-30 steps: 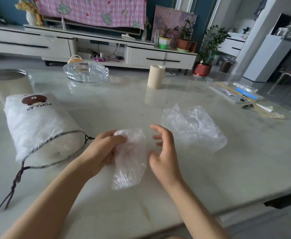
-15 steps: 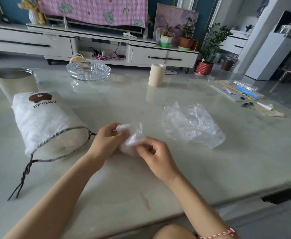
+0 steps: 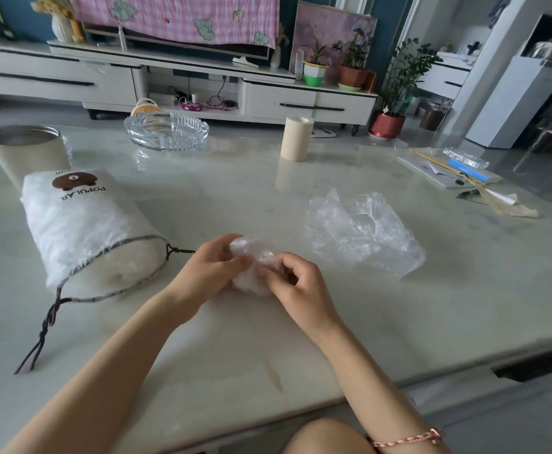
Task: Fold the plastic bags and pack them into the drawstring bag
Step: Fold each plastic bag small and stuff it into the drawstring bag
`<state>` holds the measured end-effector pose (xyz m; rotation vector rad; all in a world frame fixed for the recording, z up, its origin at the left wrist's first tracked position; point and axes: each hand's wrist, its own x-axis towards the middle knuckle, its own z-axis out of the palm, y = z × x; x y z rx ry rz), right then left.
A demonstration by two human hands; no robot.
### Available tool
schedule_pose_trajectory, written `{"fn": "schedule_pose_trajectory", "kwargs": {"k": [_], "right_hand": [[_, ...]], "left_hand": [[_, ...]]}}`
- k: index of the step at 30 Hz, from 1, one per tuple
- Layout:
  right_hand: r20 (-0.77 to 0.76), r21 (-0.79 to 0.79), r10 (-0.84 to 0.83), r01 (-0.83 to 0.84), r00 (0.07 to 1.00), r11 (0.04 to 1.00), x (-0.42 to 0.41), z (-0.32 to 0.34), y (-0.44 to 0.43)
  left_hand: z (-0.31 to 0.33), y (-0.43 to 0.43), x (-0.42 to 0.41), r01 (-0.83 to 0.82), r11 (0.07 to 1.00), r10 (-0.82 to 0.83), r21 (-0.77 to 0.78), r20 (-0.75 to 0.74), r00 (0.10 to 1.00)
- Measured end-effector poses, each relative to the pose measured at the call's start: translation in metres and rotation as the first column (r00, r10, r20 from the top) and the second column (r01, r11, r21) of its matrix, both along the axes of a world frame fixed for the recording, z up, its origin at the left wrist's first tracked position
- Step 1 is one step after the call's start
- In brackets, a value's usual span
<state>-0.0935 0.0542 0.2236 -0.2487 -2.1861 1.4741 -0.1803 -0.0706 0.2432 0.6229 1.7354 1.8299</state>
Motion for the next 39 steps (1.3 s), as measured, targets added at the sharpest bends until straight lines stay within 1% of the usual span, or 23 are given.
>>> {"fn": "schedule_pose_trajectory", "kwargs": {"k": [3, 4, 5, 8, 10, 14, 17, 19, 22, 25, 29, 30, 31, 34, 36, 39], "right_hand": [[-0.094, 0.104, -0.109, 0.118, 0.990, 0.988, 0.000, 0.000, 0.000], [-0.112, 0.106, -0.124, 0.136, 0.986, 0.985, 0.000, 0.001, 0.000], [-0.104, 0.069, -0.123, 0.130, 0.987, 0.989, 0.001, 0.001, 0.001], [0.009, -0.178, -0.084, 0.084, 0.996, 0.980, 0.001, 0.004, 0.002], [0.015, -0.249, -0.060, 0.062, 0.998, 0.966, 0.001, 0.005, 0.003], [0.008, -0.199, -0.070, 0.070, 0.998, 0.977, 0.000, 0.005, 0.005], [-0.001, -0.224, -0.091, 0.088, 0.996, 0.971, 0.001, 0.007, 0.005], [-0.002, -0.230, -0.107, 0.104, 0.994, 0.968, 0.000, 0.007, 0.005], [-0.001, -0.235, -0.128, 0.124, 0.992, 0.964, 0.000, 0.006, 0.006], [0.001, -0.252, -0.099, 0.096, 0.995, 0.963, 0.001, 0.008, 0.006], [-0.002, -0.281, -0.100, 0.095, 0.995, 0.955, 0.002, 0.011, 0.006], [-0.006, -0.295, -0.094, 0.088, 0.996, 0.951, 0.002, 0.012, 0.006], [-0.008, -0.305, -0.090, 0.083, 0.996, 0.949, 0.002, 0.012, 0.006], [-0.016, -0.292, -0.095, 0.086, 0.995, 0.953, 0.002, 0.010, 0.007], [-0.032, -0.238, -0.098, 0.088, 0.995, 0.967, 0.001, 0.008, 0.008], [-0.061, -0.193, -0.105, 0.092, 0.993, 0.977, 0.000, 0.005, 0.008]], "left_hand": [[0.001, 0.001, 0.000, -0.037, 0.999, 0.037, 0.009, -0.020, 0.999], [0.001, 0.001, 0.000, -0.027, 0.999, 0.028, 0.018, -0.013, 1.000], [0.001, 0.001, 0.000, -0.010, 1.000, 0.010, 0.027, -0.004, 1.000], [0.000, 0.002, 0.002, 0.047, 0.998, -0.048, 0.051, 0.022, 0.999], [0.000, 0.002, 0.003, 0.068, 0.994, -0.071, 0.080, 0.036, 0.997], [0.000, 0.002, 0.002, 0.065, 0.993, -0.070, 0.094, 0.041, 0.997], [0.002, 0.003, 0.005, 0.043, 0.993, -0.052, 0.110, 0.074, 0.996], [0.004, 0.003, 0.006, 0.081, 0.990, -0.094, 0.115, 0.109, 0.990], [0.005, 0.001, 0.005, 0.155, 0.986, -0.163, 0.068, 0.133, 0.978], [0.004, 0.001, 0.005, 0.095, 0.994, -0.099, 0.048, 0.093, 0.991], [0.005, 0.000, 0.005, -0.004, 1.000, 0.004, 0.012, 0.007, 1.000], [0.006, 0.000, 0.004, -0.022, 1.000, 0.021, 0.016, 0.009, 1.000], [0.007, 0.000, 0.004, -0.035, 0.999, 0.034, 0.031, 0.034, 0.999], [0.012, 0.003, 0.004, -0.068, 0.995, 0.053, 0.073, 0.183, 0.982], [0.013, 0.005, 0.004, -0.046, 0.997, 0.032, 0.057, 0.224, 0.974], [0.009, 0.005, 0.005, 0.065, 0.997, -0.059, -0.049, 0.125, 0.990]]}}
